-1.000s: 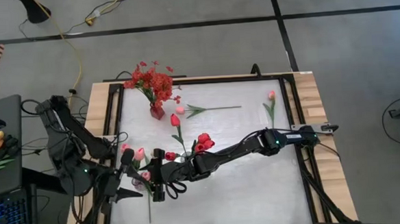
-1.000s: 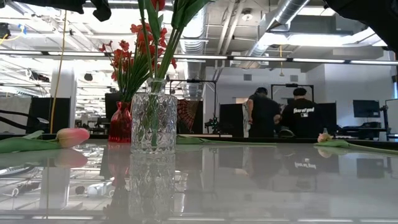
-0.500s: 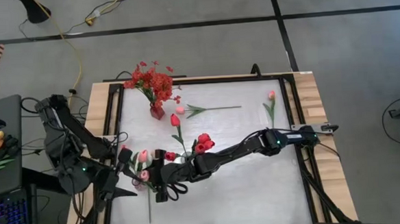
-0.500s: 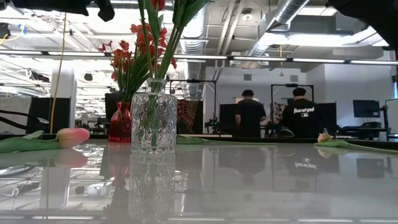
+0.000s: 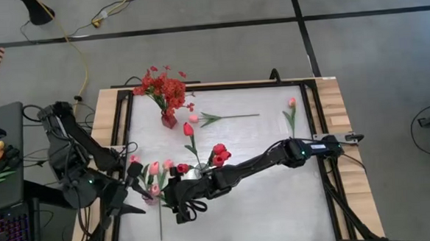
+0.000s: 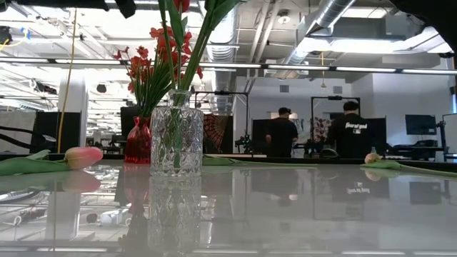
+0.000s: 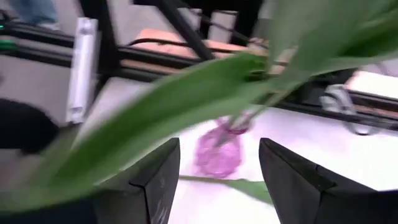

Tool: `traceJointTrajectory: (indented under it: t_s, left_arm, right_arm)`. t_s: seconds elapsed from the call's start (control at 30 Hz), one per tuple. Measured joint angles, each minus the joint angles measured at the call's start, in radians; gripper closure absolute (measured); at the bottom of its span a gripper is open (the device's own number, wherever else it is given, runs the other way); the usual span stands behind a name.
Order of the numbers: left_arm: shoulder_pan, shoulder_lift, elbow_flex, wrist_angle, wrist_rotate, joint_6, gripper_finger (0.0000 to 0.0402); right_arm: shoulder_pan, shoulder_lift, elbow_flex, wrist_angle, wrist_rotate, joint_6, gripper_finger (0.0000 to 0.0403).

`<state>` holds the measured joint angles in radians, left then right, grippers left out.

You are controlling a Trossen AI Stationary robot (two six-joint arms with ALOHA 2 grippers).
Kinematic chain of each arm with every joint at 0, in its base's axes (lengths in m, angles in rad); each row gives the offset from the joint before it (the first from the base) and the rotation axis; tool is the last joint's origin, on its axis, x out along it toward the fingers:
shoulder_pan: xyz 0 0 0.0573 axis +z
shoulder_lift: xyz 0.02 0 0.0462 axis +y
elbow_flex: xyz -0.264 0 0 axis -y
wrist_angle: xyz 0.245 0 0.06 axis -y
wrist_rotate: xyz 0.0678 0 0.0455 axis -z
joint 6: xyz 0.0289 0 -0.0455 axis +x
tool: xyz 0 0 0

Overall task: Sort flowers into vase by color
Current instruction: Put the pink flower into the purple vase

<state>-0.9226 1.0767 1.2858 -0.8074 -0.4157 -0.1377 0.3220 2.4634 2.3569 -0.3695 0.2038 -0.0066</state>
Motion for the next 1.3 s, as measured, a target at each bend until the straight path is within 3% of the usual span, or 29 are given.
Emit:
traceJointTrajectory:
  t_s: [0.2,0.53,0.8,0.97,1.13,1.3]
  left_arm:
    - [0.000,-0.037,0.000,0.003,0.046,-0.005,0.0220]
    - [0.000,-0.132,0.000,0.005,0.054,-0.002,0.0219]
    - [0.000,-0.180,0.000,0.005,0.048,0.020,0.0219]
    - [0.000,-0.201,0.000,0.005,0.003,0.069,0.0219]
    - [0.004,-0.220,0.000,0.005,-0.136,0.093,0.0219]
    - [0.064,-0.254,0.000,0.003,-0.183,0.123,0.0219]
  right_arm:
    - [0.018,-0.003,0.000,-0.043,-0.045,0.067,0.0156]
    - [0.073,-0.008,0.000,-0.203,-0.054,0.224,0.0156]
    - [0.142,-0.008,0.000,-0.387,-0.128,0.376,0.0159]
    - [0.182,-0.008,0.000,-0.514,-0.127,0.420,0.0177]
    - [0.188,-0.008,-0.001,-0.693,-0.097,0.461,0.0205]
    - [0.179,-0.015,-0.006,-0.851,-0.066,0.470,0.0226]
